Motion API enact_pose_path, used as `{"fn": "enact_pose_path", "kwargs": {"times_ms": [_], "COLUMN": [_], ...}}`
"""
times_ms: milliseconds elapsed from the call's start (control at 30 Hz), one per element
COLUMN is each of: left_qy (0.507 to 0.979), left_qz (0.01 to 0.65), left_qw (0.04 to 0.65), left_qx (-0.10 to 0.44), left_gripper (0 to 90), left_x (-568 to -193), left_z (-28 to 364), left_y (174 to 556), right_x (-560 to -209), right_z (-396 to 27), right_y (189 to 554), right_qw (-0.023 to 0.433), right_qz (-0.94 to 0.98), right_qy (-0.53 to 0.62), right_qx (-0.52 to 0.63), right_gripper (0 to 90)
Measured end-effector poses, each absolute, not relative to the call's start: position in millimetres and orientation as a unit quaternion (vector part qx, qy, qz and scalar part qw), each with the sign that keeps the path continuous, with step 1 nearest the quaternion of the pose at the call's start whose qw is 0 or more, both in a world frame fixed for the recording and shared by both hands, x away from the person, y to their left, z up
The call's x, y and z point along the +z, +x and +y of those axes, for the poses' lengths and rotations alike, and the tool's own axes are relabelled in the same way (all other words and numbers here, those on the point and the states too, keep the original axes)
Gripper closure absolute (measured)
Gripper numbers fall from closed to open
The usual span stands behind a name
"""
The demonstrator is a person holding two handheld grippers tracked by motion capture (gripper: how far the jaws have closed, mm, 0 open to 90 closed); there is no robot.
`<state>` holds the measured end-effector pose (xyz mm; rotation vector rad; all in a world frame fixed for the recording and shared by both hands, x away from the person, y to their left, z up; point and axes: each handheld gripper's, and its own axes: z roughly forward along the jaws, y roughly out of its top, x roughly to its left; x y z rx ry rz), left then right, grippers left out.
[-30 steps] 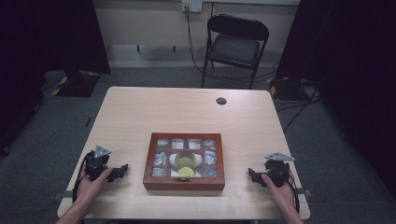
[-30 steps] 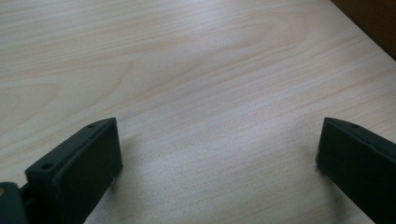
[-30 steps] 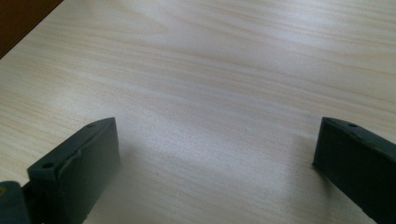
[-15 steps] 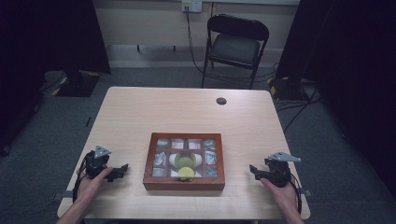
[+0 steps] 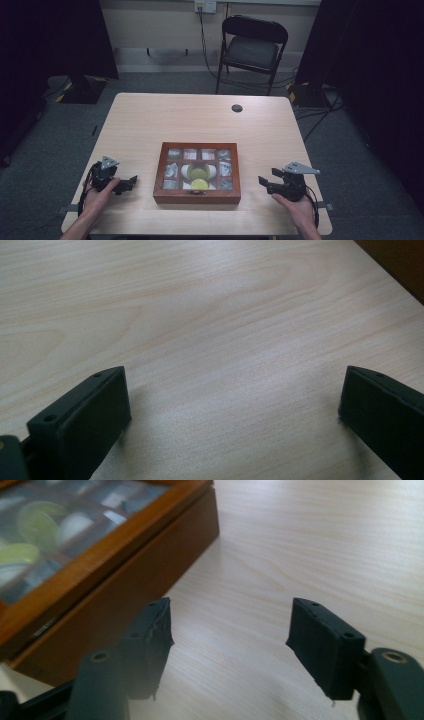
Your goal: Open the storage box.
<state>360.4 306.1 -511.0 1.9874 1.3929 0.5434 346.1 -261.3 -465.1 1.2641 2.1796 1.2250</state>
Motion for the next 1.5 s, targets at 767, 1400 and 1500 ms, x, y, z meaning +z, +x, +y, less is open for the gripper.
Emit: {"fn": "enact_pose_path", "kwargs": {"times_ms": [767,1400,1500], "left_qy": [0.757,0.757,0.757], "left_qz": [0.530,0.530,0.530], "left_qw": [0.322,0.321,0.321], "left_qx": [0.207,0.206,0.206], "left_gripper": [0.0,0.0,0.0], "left_x": [-511,-511,-511], "left_z": [306,306,306], "left_y": [360,360,360], "right_x": [-433,-408,-408], "right_z": [-212,-144,-132], "right_y": [332,342,344], "right_qw": [0.119,0.028,0.020], "right_qz": [0.797,0.825,0.830], "right_qy": [0.371,0.301,0.291], "right_qx": [0.462,0.477,0.476], "right_gripper": [57.3,62.7,63.8]}}
